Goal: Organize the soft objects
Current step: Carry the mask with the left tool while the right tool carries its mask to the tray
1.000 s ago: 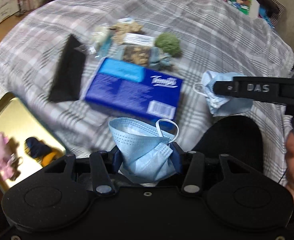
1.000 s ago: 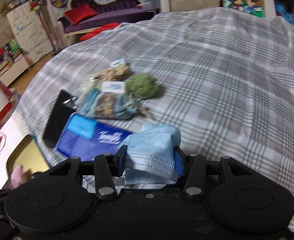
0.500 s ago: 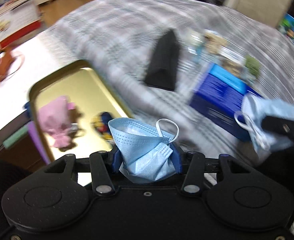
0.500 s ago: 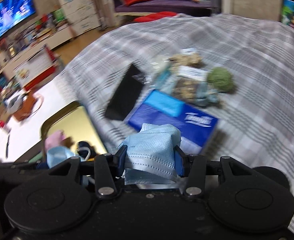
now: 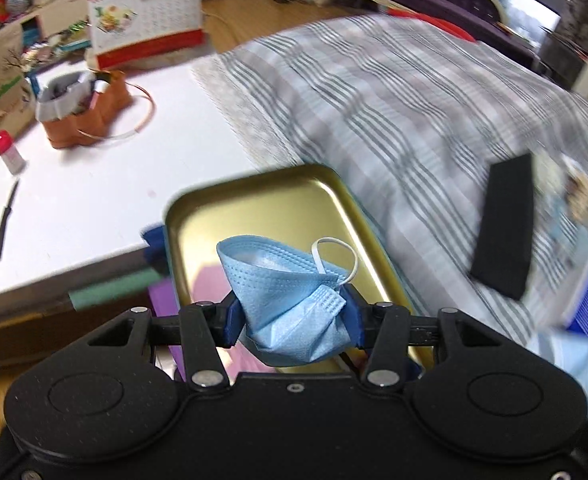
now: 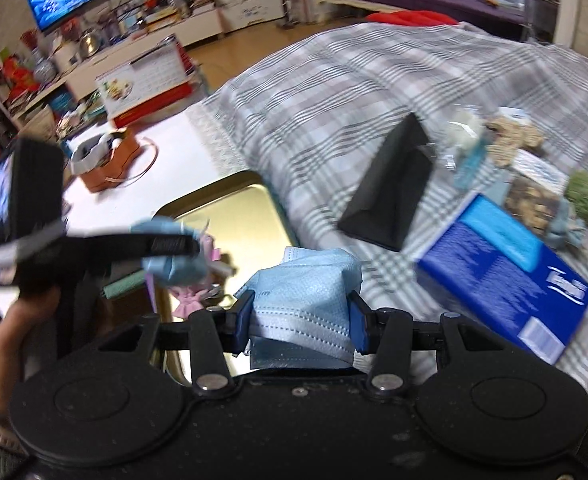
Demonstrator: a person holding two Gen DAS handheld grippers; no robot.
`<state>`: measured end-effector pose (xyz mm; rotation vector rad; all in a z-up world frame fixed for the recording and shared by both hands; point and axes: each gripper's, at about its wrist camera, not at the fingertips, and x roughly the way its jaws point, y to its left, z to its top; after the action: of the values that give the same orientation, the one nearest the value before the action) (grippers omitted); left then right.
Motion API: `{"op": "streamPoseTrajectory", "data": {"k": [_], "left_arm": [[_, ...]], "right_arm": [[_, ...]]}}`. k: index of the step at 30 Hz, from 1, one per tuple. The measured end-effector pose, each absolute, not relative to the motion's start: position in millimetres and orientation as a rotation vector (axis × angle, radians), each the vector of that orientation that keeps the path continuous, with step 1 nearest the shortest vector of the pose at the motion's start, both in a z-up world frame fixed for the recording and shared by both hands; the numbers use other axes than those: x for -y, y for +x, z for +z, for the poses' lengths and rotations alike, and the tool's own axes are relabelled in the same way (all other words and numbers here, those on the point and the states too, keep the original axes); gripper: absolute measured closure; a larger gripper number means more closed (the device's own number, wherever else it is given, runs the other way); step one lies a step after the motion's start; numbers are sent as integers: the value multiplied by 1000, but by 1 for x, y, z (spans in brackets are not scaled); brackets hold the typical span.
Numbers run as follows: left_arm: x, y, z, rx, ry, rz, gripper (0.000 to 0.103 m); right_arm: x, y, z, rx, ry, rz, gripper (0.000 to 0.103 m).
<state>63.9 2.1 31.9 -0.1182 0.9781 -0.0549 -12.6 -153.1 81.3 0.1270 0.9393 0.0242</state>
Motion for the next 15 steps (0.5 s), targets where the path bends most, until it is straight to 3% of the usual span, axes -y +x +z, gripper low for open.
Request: {"op": "streamPoseTrajectory", "data": {"k": [15], "left_arm": [[-46, 116, 10, -942, -134, 107, 54]], "right_arm": [[91, 33, 35, -1033, 49, 153, 56]]}}
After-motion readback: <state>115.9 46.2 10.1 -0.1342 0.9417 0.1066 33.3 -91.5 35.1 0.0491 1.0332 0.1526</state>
